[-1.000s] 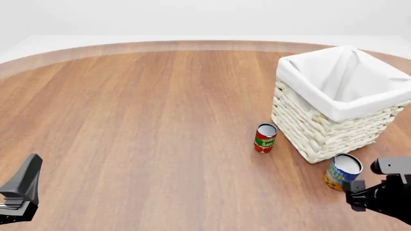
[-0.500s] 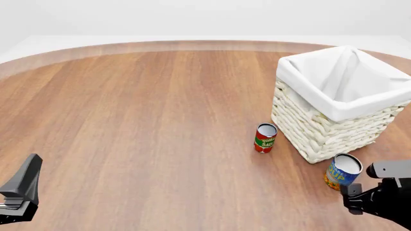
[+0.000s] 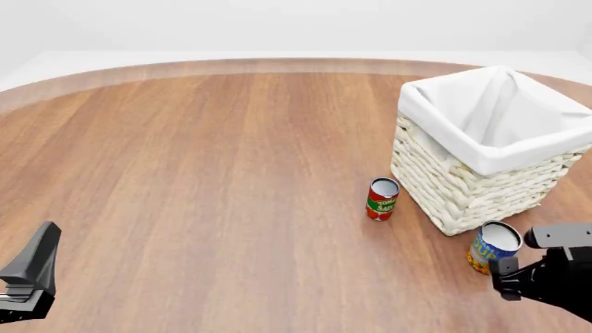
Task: Pick up the alphabet soup and the cream cheese box, and put them in the basket.
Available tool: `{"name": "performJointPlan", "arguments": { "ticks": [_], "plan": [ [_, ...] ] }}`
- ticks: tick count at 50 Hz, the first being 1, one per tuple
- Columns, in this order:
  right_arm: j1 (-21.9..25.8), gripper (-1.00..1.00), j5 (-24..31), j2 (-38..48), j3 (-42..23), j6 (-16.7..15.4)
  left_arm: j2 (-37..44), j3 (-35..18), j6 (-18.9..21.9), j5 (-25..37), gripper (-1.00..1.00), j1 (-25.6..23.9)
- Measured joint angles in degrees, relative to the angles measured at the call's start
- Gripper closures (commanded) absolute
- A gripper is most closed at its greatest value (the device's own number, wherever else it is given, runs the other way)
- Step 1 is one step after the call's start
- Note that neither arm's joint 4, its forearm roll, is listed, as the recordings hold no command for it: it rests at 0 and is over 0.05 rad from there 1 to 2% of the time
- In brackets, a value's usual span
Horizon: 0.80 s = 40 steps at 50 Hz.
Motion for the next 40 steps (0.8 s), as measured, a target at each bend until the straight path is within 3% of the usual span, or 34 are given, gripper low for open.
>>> {"name": "performJointPlan", "arguments": {
  "ticks": [40],
  "plan": [
    [-0.1, -1.0, -8.16, 11.69, -1.8, -2.52, 0.0, 0.0, 0.0, 0.0, -1.0, 0.0]
  ]
}}
